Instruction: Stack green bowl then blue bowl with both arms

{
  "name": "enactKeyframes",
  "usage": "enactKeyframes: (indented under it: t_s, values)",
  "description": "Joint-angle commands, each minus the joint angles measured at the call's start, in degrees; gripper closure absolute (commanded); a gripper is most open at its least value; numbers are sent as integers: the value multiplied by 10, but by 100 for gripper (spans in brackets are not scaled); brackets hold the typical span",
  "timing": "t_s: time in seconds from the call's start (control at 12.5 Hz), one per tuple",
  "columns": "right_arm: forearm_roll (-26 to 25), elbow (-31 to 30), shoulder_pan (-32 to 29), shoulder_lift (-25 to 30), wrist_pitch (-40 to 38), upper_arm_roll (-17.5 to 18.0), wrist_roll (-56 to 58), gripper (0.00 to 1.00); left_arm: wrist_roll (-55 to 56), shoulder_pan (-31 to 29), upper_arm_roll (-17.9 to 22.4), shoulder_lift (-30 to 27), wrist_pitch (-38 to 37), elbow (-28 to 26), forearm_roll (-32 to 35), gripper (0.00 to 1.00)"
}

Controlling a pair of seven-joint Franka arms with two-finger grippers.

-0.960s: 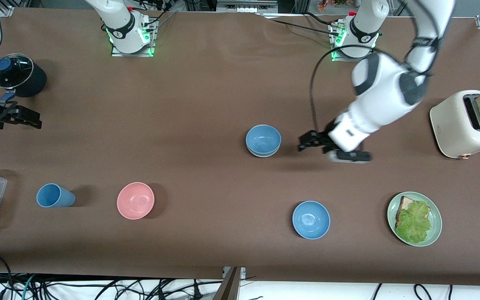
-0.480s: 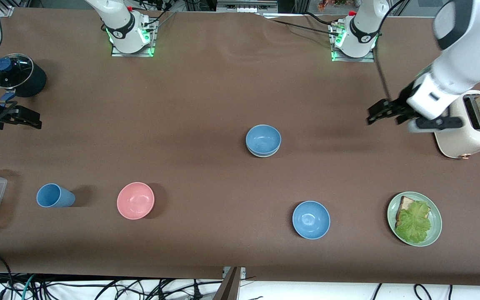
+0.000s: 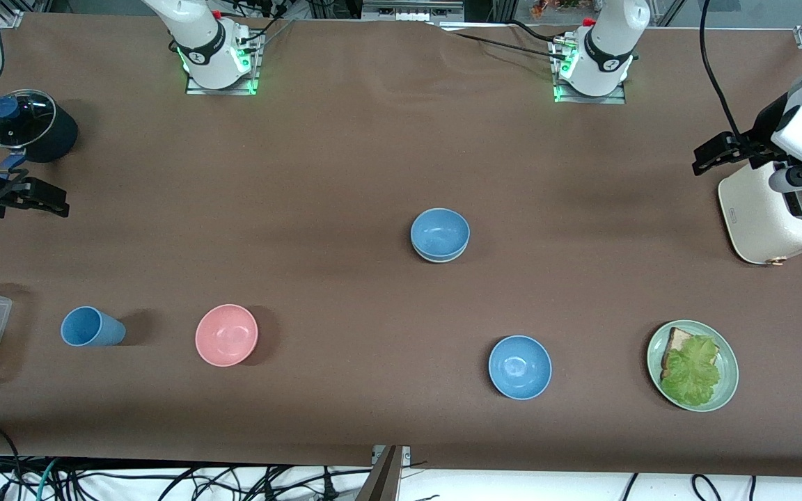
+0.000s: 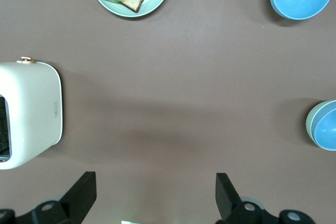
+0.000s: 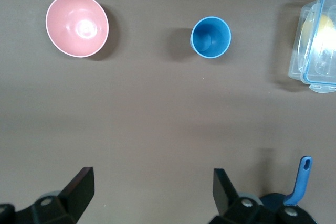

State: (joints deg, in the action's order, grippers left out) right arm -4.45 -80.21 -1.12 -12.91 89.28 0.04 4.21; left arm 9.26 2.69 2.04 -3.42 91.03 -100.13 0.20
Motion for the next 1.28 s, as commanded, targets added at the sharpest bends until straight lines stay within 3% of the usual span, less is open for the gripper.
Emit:
enactKeyframes:
  t_s: [0.0,1.2]
  values:
    - [7,1,-1,6,1,1,3,0,-14,14,5,5,-3,15,9,0]
    - [7,1,-3,6,1,0,4,0,-14,7,5,11,20,17,-12,0]
